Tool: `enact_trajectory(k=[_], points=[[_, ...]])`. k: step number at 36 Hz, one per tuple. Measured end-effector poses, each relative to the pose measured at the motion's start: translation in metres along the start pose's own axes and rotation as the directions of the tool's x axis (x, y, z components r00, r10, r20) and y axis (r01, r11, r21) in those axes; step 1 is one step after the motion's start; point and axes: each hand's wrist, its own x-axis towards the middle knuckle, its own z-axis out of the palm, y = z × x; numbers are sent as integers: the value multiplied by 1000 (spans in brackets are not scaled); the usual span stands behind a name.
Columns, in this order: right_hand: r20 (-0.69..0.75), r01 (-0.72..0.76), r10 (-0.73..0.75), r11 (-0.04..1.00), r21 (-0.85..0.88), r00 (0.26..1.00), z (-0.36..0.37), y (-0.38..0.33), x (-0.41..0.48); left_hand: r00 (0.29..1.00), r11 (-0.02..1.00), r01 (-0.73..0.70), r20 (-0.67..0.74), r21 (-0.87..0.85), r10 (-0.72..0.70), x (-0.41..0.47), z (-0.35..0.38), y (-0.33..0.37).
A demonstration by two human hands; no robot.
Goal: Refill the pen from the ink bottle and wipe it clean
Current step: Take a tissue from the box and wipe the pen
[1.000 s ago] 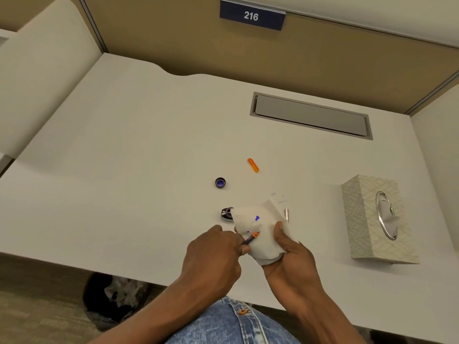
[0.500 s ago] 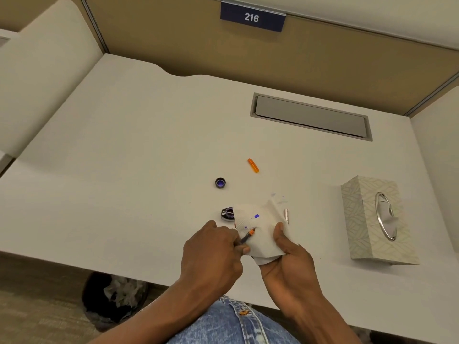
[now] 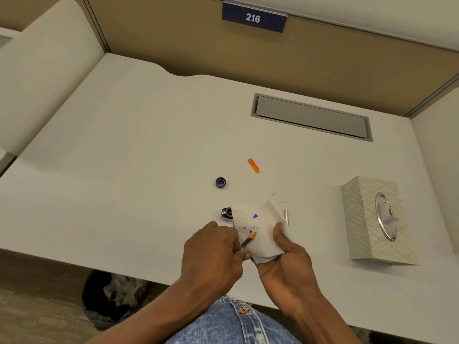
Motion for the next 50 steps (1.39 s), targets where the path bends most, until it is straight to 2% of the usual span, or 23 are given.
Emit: enact_trajectory(k=[6,13,24,27,30,34,36,39,45,50], points=[[27,-20,19,999,31,999,-6,0,2,1000,1000,21,-8,-22,-21,3,0,-2],[26,-38,38,999,12,999,-9,1,7,995,996,-62,87,71,56,3,3,-1],[25,-32,32,999,-14,999,-7,-2,8,980,990,-128,160,56,118,6,9,-6],[4,34,-34,997,-74,999,-5,-6,9,982,992,-125,141,11,123,7,9,-8],[-17,112,-118,975,-190,993,-5,-10,10,991,984,-105,71,-146,117,8,11,-14],[-27,181,-202,924,-337,979,-7,-16,11,996,908,-93,-49,-409,80,13,15,-25],[4,232,-257,865,-444,966,-8,-17,10,996,868,-87,-71,-489,60,17,14,-27],[73,327,-353,744,-583,933,-8,-20,8,999,789,-32,-32,-614,15,20,9,-27],[164,428,-446,594,-681,880,-13,-22,10,993,573,87,117,-815,16,21,5,-24],[240,469,-439,546,-694,866,-15,-24,12,980,452,191,198,-871,-32,21,4,-19]])
